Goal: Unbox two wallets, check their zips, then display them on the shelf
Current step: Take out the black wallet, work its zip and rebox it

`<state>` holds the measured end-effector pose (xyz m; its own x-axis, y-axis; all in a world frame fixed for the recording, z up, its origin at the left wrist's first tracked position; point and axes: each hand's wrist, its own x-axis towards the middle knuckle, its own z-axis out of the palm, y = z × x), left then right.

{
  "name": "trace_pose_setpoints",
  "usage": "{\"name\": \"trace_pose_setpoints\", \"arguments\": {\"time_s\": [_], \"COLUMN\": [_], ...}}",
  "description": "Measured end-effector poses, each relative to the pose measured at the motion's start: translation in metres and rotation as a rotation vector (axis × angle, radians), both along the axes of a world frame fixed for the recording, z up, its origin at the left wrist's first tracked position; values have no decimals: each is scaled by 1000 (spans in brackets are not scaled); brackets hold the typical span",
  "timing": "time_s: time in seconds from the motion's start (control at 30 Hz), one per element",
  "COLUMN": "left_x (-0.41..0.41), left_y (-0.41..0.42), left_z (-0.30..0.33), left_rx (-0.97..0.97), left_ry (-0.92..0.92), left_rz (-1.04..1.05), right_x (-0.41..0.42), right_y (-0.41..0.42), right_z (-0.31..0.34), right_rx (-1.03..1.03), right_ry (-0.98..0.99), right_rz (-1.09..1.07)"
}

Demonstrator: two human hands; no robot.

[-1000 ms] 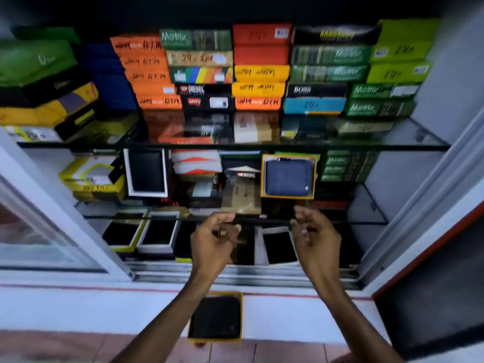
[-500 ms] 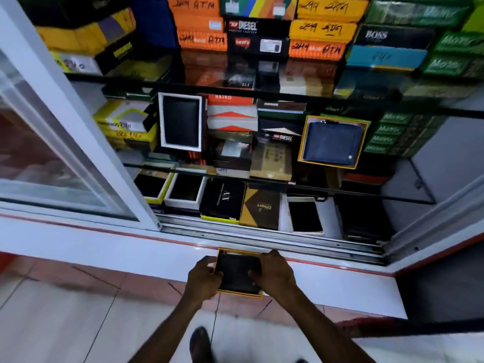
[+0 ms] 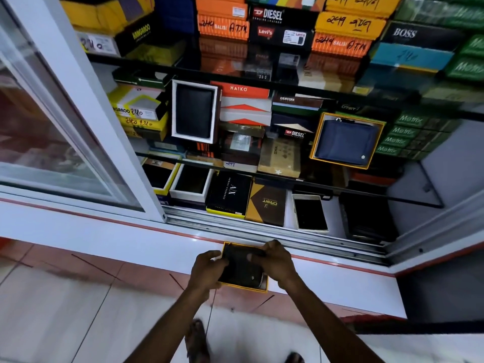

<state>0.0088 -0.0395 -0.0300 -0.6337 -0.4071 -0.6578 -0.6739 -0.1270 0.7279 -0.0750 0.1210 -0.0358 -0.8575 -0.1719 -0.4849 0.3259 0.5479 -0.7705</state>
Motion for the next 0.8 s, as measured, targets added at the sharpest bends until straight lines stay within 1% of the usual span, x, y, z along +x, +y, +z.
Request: {"name": "trace_pose_setpoints", "arguments": {"time_s": [0.03, 0.1, 0.17, 0.23, 0.27, 0.3, 0.4, 0.5, 0.57, 0.6, 0.67, 0.8], "left_x": [-1, -4, -8, -15, -18, -21, -28, -35, -40, -42, -47, -53], "left_y": [0, 0, 0, -1, -2, -2, -4, 0, 3, 4, 5, 4], "left_z": [3, 13, 27, 43, 50, 61, 88, 116, 132, 139, 154, 175], "left_rx": [-26, -158, -250, -240, -232, -229, -269, -354, -349, -337, -337, -314], "left_ry": [7, 45, 138, 240, 281, 323, 415, 463, 483, 488, 495, 477], "left_rz": [-21, -99, -176, -230, -254, -279, -386, -537, -614, -649, -711, -784], "right_x": [0, -1, -2, -3, -4, -6, -16, -32, -43, -48, -56, -62], "right_y": [2, 9, 19, 27, 32, 37, 48, 51, 48, 47, 46, 48], "right_z": [1, 7, 18, 34, 44, 56, 94, 133, 152, 158, 167, 179], "right_rx": [-72, -175, -260, -322, -325, -299, -210, -104, -40, -19, 1, -25], "right_ry": [-32, -64, -87, -85, -50, 22, 357, 679, 836, 873, 902, 899], "right_rz": [-28, -43, -18, 20, 51, 90, 294, 522, 702, 771, 842, 856]}}
